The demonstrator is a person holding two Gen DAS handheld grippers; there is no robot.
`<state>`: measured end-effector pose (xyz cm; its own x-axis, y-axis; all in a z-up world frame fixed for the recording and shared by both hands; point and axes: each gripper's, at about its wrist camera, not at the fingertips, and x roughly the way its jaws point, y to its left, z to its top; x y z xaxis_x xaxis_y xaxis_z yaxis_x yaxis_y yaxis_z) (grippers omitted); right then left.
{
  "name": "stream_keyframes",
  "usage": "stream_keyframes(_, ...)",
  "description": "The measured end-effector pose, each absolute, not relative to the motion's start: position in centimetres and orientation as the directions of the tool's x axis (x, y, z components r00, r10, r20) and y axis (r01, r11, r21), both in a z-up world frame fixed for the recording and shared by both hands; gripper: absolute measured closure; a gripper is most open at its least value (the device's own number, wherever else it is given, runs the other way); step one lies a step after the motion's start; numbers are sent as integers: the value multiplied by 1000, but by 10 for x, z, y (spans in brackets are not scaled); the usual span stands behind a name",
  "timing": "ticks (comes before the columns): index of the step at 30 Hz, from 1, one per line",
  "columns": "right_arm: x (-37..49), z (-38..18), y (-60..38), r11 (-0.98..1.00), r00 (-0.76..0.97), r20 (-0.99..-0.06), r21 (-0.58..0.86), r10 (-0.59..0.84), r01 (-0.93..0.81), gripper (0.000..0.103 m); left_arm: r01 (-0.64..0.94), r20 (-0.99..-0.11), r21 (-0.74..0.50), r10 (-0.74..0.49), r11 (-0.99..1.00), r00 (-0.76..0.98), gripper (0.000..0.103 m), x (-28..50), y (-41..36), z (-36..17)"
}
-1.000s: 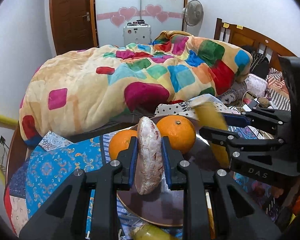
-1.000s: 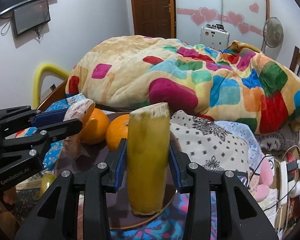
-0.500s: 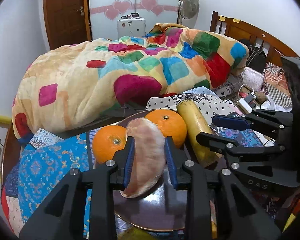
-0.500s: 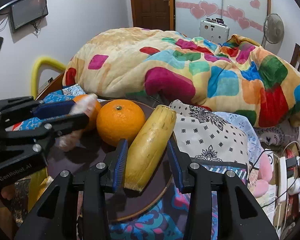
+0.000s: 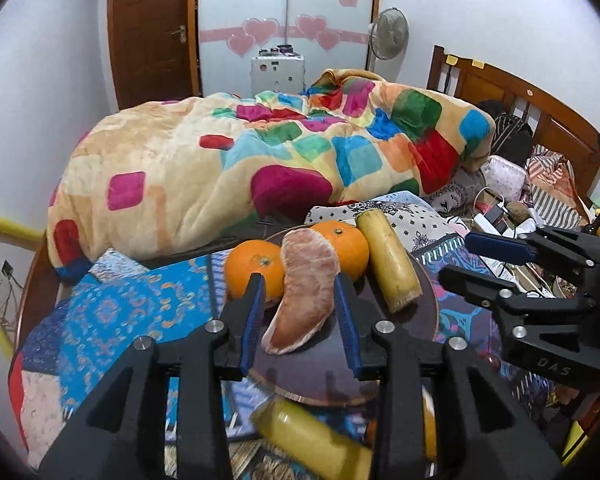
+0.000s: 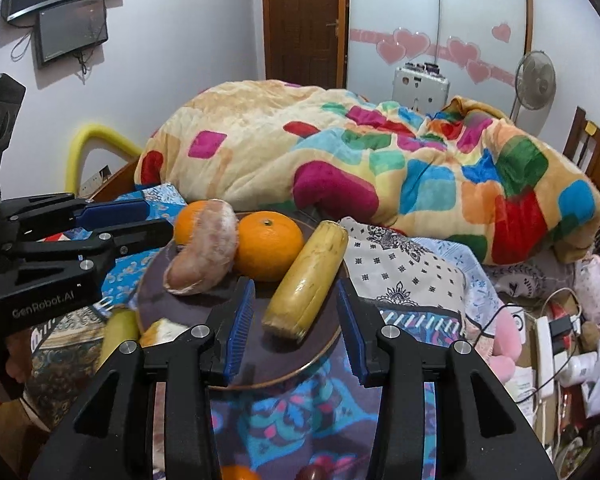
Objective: Organize fruits
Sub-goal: 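Carry the pomelo segment and yellow cob onto the brown plate and release both, then grasp the peeled pomelo half with the right tool while the left tool grasps the yellow bottle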
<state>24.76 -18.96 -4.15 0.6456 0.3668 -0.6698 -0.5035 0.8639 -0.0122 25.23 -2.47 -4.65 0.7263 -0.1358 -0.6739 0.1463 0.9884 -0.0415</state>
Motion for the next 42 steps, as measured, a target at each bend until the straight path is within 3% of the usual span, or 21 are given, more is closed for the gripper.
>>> stream_keyframes(4,224,-32,-188,861,665,-645,-23,375,-508,60,115,-657,-41,-113,993,745,48,228,-14,-37)
stream_keyframes(9,203,-30,-185,856,664,-633,-5,398,-518,55,82,-632,-38,-87,996,770,36,201,-3,-29)
stream_keyframes(20,182,-51,-172,845,623,-662,28,416,-535,54,56,-652,3,-40,998,757,24,164,6,-50)
stream_keyframes(38,196,-95,-150,831,530,-728,97,435,-548,54,34,-704,29,-4,999,711,22,161,20,-95)
stream_keyframes(42,199,-96,-155,831,522,-726,121,447,-543,63,41,-715,-25,-47,999,698,22,165,21,-97)
